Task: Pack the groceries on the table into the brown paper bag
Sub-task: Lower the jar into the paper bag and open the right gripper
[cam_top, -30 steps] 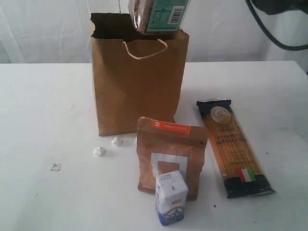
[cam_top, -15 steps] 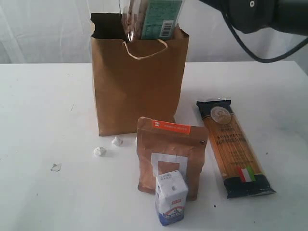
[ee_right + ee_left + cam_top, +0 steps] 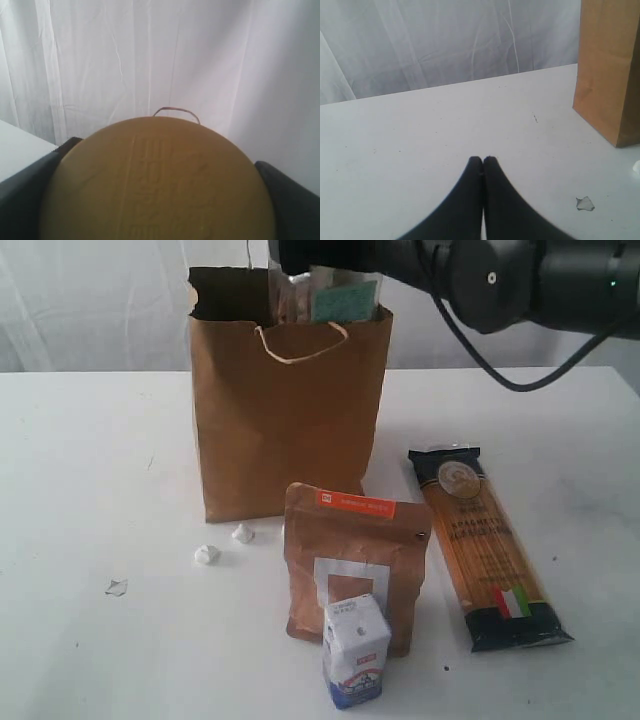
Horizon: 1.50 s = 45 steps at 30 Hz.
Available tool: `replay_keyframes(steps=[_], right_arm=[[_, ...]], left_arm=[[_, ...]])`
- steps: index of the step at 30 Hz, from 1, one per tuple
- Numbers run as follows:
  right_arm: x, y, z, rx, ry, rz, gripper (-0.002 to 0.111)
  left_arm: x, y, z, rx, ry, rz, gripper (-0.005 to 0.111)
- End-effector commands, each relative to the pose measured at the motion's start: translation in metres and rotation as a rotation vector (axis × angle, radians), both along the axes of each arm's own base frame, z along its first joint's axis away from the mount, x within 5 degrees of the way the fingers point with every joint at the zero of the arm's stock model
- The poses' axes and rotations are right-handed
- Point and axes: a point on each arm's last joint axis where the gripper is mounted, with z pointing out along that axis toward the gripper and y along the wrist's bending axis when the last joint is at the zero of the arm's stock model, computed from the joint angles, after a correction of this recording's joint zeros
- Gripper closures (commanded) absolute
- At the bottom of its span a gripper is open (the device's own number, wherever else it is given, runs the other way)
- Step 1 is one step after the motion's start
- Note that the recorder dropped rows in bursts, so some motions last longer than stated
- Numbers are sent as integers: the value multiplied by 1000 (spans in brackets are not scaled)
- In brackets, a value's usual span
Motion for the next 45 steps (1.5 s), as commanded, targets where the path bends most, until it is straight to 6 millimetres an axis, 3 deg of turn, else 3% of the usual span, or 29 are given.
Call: replay_keyframes(steps=[1,12,16,20,23,30,40,45], right_arm=[[4,3,1,0,-40,1,108],[7,5,-14,-43,45,7,106],[7,5,-15,-33,58,4,87],[7,5,-15,-33,65,3,58],[6,4,-12,-29,59,3,48],[2,2,-6,-24,59,4,46],[1,2,-8,-39,79,7,29],[2,2,-6,-53,48,7,26]], left_arm=[[0,0,0,-17,-9,2,107],[0,0,0,-17,-9,2,107],[0,0,0,-17,-9,2,107],[0,0,0,-17,-9,2,107],[0,0,0,-17,-9,2,107],[0,0,0,-17,-9,2,107],[0,0,0,-17,-9,2,107],[0,0,0,-17,-9,2,107]])
